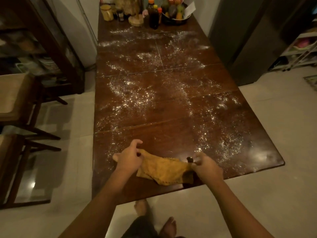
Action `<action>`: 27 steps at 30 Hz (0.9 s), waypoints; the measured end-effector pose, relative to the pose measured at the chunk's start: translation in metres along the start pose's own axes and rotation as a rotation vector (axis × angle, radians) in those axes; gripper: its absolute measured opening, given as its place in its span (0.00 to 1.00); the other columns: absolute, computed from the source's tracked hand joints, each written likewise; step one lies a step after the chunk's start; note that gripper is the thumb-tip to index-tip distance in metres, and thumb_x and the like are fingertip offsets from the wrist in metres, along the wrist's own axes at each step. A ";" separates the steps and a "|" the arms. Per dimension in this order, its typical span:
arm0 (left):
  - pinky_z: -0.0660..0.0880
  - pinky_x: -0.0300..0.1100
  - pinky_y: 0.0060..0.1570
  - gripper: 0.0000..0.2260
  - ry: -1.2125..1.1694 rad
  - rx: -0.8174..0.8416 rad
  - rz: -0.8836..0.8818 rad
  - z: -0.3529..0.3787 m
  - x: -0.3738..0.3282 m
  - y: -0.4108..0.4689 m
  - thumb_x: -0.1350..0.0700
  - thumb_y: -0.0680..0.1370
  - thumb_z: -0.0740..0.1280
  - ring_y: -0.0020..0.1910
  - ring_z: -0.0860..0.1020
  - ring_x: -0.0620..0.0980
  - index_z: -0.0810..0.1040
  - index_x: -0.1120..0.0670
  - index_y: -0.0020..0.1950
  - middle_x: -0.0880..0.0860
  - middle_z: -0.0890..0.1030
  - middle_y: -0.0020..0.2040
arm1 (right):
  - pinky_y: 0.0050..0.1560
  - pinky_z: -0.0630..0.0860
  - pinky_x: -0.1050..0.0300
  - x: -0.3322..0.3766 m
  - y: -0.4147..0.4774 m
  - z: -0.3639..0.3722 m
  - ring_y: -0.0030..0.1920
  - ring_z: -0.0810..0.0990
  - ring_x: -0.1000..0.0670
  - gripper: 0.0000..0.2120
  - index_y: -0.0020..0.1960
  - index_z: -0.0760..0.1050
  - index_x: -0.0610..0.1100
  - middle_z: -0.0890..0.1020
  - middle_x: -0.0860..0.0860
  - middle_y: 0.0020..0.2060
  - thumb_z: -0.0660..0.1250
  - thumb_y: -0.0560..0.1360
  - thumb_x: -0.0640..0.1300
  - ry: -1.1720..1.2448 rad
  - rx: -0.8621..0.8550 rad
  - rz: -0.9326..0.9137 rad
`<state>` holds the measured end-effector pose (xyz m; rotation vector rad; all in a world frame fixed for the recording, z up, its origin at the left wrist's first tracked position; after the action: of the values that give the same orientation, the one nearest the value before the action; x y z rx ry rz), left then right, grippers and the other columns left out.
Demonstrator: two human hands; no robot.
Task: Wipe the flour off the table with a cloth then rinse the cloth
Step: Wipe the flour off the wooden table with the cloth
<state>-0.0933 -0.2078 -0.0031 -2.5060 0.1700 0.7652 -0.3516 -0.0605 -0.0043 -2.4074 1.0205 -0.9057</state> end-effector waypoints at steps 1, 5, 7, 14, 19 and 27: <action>0.61 0.54 0.61 0.23 0.114 0.014 -0.027 0.001 0.002 0.003 0.51 0.75 0.69 0.53 0.78 0.46 0.64 0.40 0.66 0.43 0.79 0.53 | 0.48 0.72 0.60 0.010 -0.003 -0.004 0.45 0.80 0.54 0.10 0.60 0.75 0.52 0.82 0.54 0.47 0.64 0.80 0.49 -0.206 -0.043 -0.020; 0.62 0.57 0.63 0.33 0.206 0.205 -0.150 0.026 0.020 0.007 0.43 0.73 0.69 0.61 0.73 0.56 0.57 0.46 0.72 0.54 0.70 0.63 | 0.74 0.55 0.35 0.058 -0.002 0.030 0.71 0.68 0.43 0.21 0.68 0.68 0.57 0.69 0.46 0.71 0.65 0.76 0.55 -0.493 -0.026 -0.330; 0.64 0.59 0.65 0.38 0.095 0.249 -0.185 0.042 0.027 0.006 0.43 0.71 0.71 0.66 0.69 0.59 0.53 0.46 0.74 0.55 0.66 0.67 | 0.73 0.63 0.38 0.073 -0.001 0.064 0.73 0.62 0.42 0.25 0.71 0.64 0.59 0.60 0.47 0.74 0.67 0.76 0.54 -0.400 0.179 -0.433; 0.71 0.53 0.58 0.29 -0.005 0.078 -0.143 0.050 0.028 0.000 0.49 0.73 0.71 0.56 0.77 0.51 0.60 0.47 0.67 0.44 0.77 0.54 | 0.69 0.62 0.41 0.082 0.013 0.090 0.71 0.62 0.45 0.23 0.73 0.63 0.60 0.63 0.52 0.71 0.62 0.79 0.51 -0.466 0.202 -0.477; 0.74 0.37 0.42 0.17 -0.308 0.140 -0.133 0.046 0.019 -0.001 0.59 0.75 0.70 0.48 0.75 0.42 0.67 0.48 0.58 0.41 0.73 0.46 | 0.65 0.65 0.46 0.082 0.022 0.085 0.68 0.64 0.46 0.23 0.72 0.65 0.61 0.65 0.50 0.68 0.64 0.78 0.49 -0.350 0.288 -0.518; 0.74 0.37 0.36 0.18 -0.456 -0.063 -0.083 0.036 -0.026 -0.018 0.62 0.72 0.72 0.44 0.78 0.46 0.71 0.49 0.58 0.49 0.77 0.47 | 0.67 0.72 0.49 0.055 0.050 0.055 0.64 0.70 0.46 0.22 0.65 0.72 0.64 0.72 0.51 0.59 0.64 0.73 0.50 -0.008 0.417 -0.524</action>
<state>-0.1285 -0.1749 -0.0065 -2.3052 -0.1185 1.2946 -0.3097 -0.1298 -0.0487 -2.3282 0.1510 -1.1389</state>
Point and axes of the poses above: each hand's wrist, its own y-axis towards the middle knuckle, its own z-axis out of the palm, x = y × z, the point moved 8 cm from there along y, towards the middle knuckle
